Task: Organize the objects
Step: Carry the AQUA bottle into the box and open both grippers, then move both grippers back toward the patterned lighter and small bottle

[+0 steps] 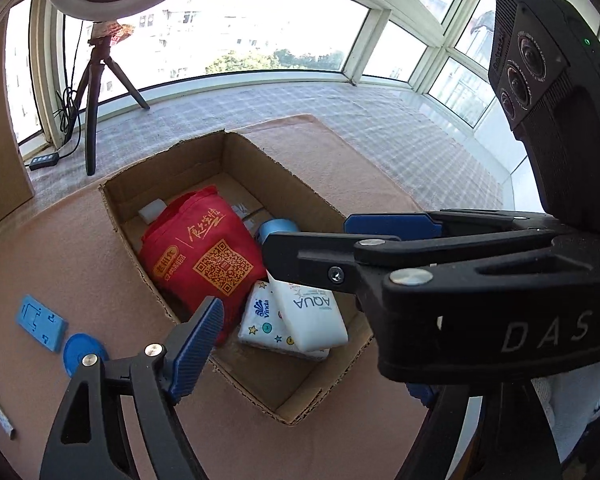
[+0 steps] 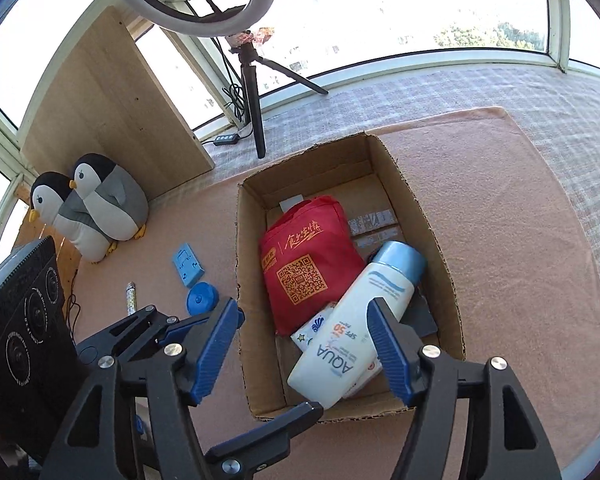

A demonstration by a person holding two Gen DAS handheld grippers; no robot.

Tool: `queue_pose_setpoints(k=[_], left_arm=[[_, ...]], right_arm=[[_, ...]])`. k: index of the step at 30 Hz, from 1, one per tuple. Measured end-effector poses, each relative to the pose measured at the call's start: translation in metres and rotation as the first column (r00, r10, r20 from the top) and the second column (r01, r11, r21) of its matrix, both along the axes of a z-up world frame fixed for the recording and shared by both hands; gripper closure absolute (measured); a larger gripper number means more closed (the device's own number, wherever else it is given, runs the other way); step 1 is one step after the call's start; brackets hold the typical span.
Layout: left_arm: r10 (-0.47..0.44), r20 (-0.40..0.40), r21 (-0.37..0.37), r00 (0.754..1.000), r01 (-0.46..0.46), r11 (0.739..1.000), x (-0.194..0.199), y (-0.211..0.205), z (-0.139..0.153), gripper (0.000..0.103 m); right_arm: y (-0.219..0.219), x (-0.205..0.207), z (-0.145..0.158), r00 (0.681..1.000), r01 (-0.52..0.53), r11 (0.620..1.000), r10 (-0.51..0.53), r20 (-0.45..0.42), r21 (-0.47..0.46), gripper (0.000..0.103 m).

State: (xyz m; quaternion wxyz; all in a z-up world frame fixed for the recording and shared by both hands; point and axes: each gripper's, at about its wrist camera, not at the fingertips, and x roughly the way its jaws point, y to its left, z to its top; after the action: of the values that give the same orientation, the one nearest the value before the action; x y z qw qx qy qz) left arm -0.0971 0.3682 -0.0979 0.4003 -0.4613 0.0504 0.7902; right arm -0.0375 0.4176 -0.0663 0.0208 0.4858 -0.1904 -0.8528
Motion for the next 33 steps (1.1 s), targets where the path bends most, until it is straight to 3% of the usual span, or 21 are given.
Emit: queue_pose_setpoints(k=[8, 16, 22, 33], left_arm=[[0.074, 0.001, -0.013, 0.997, -0.074, 0.997, 0.000, -0.042, 0.002, 0.020], [0.216, -0.011, -0.050, 0.976, -0.216, 0.975, -0.005, -0.118, 0.003, 0.020], [0.342, -0.003, -0.079, 0.940, -0.342, 0.937, -0.011, -0.192, -0.004, 0.020], [0.532, 0.034, -0.142, 0.846, -0.523, 0.840, -0.013, -0.321, -0.032, 0.021]], right_arm=[[-0.022, -0.008, 0.004, 1.000, -0.024, 1.000, 0.024, -0.011, 0.001, 0.040], [-0.064, -0.020, 0.004, 0.996, -0.091, 0.996, 0.091, -0.018, 0.017, 0.040], [-0.101, -0.030, 0.000, 0.988, -0.154, 0.988, 0.154, -0.008, 0.014, 0.040], [-0.152, -0.049, -0.016, 0.970, -0.240, 0.971, 0.240, 0.030, 0.005, 0.040]])
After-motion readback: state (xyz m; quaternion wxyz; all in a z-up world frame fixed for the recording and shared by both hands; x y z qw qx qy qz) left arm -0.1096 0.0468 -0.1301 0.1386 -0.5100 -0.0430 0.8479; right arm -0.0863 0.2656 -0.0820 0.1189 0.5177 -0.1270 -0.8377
